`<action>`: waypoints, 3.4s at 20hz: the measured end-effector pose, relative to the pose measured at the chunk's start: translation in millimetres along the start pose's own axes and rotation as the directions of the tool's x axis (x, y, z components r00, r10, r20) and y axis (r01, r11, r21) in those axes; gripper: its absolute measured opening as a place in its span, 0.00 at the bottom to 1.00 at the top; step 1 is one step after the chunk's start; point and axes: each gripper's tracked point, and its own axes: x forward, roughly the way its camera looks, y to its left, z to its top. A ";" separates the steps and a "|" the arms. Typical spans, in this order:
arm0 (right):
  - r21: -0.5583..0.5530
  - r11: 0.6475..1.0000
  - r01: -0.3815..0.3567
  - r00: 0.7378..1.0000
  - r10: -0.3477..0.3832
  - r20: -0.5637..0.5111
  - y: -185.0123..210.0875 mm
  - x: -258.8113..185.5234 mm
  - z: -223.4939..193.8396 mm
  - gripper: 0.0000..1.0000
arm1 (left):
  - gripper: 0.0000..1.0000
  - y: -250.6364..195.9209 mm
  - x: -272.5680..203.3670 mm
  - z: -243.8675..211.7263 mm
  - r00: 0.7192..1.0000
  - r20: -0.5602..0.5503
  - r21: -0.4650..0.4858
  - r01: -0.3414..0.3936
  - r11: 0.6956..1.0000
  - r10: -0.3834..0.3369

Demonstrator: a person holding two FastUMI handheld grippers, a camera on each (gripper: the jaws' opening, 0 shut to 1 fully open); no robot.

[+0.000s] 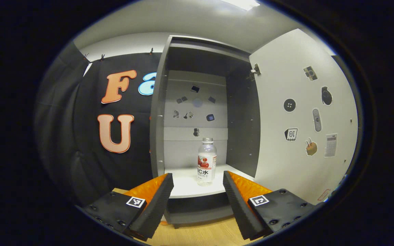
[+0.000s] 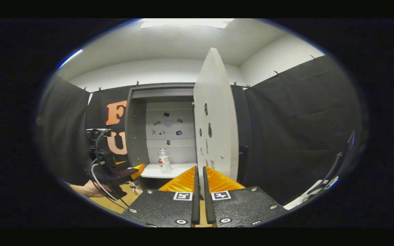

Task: Open the cabinet door with the right hand, grasp the bottle in the cabinet with the left hand and place it on the coaster, then close the cabinet door with the right hand.

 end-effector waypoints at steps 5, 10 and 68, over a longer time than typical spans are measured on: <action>0.034 0.999 0.031 0.999 -0.030 -0.032 32.3 25.6 -23.0 0.07 | 0.95 -10.7 63.3 -10.6 0.999 0.012 0.005 0.033 0.999 -0.033; 0.061 0.996 0.061 0.993 -0.055 -0.101 40.8 52.2 -49.0 0.07 | 0.95 -15.6 120.6 -23.4 0.997 0.004 0.004 0.071 0.997 -0.071; 0.110 0.970 -0.218 0.853 0.244 -0.461 100.7 -16.6 -194.1 0.07 | 0.85 106.6 -145.2 -297.1 0.967 -0.217 0.043 -0.130 0.991 0.136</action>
